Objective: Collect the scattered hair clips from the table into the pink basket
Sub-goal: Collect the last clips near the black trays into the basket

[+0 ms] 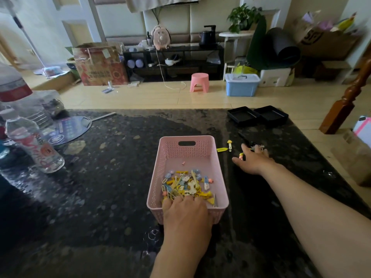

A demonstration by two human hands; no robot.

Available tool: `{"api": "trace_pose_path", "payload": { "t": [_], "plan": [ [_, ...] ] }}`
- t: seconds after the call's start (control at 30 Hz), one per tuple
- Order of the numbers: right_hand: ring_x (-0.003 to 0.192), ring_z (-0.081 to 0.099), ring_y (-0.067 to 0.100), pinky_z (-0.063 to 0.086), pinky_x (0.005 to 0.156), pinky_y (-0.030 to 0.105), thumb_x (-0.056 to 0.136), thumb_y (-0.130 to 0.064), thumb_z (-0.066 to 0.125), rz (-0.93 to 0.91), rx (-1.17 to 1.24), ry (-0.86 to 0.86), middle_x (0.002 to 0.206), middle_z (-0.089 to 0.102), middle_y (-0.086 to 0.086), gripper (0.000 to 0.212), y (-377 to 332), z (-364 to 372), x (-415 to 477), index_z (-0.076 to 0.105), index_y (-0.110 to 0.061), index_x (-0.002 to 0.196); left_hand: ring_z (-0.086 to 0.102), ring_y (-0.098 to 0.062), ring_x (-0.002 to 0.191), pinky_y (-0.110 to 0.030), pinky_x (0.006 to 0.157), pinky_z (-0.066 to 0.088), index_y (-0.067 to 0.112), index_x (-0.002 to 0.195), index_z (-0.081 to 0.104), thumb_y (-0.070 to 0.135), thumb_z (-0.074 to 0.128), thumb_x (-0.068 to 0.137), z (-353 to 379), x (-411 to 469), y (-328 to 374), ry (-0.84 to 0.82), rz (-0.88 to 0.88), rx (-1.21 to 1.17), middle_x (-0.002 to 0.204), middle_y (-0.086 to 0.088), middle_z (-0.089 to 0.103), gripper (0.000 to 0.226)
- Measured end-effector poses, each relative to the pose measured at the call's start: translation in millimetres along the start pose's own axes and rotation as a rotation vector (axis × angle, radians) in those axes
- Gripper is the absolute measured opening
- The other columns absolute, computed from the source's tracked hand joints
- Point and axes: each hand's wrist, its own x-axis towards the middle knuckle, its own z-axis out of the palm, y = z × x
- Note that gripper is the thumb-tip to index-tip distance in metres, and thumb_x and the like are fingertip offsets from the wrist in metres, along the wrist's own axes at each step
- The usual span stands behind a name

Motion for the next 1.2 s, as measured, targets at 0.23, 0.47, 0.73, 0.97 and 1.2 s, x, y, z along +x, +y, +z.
{"api": "trace_pose_path", "payload": {
  "t": [0.23,0.47,0.73,0.97,1.2],
  "plan": [
    [0.112,0.053,0.034,0.049,0.095,0.046,0.089,-0.02,0.057,-0.145,-0.067,0.248,0.125,0.051,0.011,0.024,6.4,5.2,-10.5,0.068,-0.019,0.111,0.051,-0.021,0.104,-0.046,0.098,0.031,0.025,0.104,0.055,0.046,0.042,0.099,-2.7,0.2,-0.1,-0.025,0.002,-0.017,0.108,0.004,0.058,0.025],
    [0.102,0.06,0.023,0.051,0.089,0.036,0.083,-0.013,0.068,-0.151,0.026,0.182,0.106,0.06,0.002,0.012,11.9,-5.1,-31.7,0.073,-0.02,0.092,0.051,-0.021,0.104,-0.045,0.098,0.032,0.025,0.106,0.056,0.042,0.045,0.099,-3.6,-1.0,0.2,-0.022,0.013,-0.021,0.11,0.003,0.059,0.021],
    [0.077,0.067,0.022,0.056,0.068,0.035,0.09,-0.011,0.055,0.111,0.633,0.343,0.093,0.068,0.006,0.011,38.5,-12.0,-38.0,0.064,-0.016,0.085,0.052,-0.021,0.105,-0.044,0.098,0.032,0.026,0.105,0.055,0.044,0.044,0.099,-3.5,-2.3,0.0,-0.009,0.017,-0.019,0.11,0.003,0.06,0.022],
    [0.135,0.04,0.036,0.039,0.106,0.044,0.085,-0.05,0.066,0.107,0.35,0.137,0.152,0.03,0.019,0.078,37.8,-4.6,-29.7,0.03,-0.031,0.152,0.052,-0.02,0.106,-0.044,0.097,0.032,0.026,0.104,0.054,0.047,0.044,0.098,-6.3,-1.6,1.1,-0.018,0.01,0.003,0.11,0.004,0.059,0.025],
    [0.107,0.058,0.024,0.049,0.086,0.034,0.092,-0.034,0.065,-0.018,0.138,0.153,0.126,0.058,0.008,0.036,28.3,1.1,-21.6,0.06,-0.02,0.125,0.052,-0.02,0.105,-0.045,0.099,0.033,0.027,0.103,0.055,0.052,0.043,0.097,-4.5,0.0,1.2,-0.035,-0.001,0.005,0.109,0.005,0.06,0.029]
  ]
}}
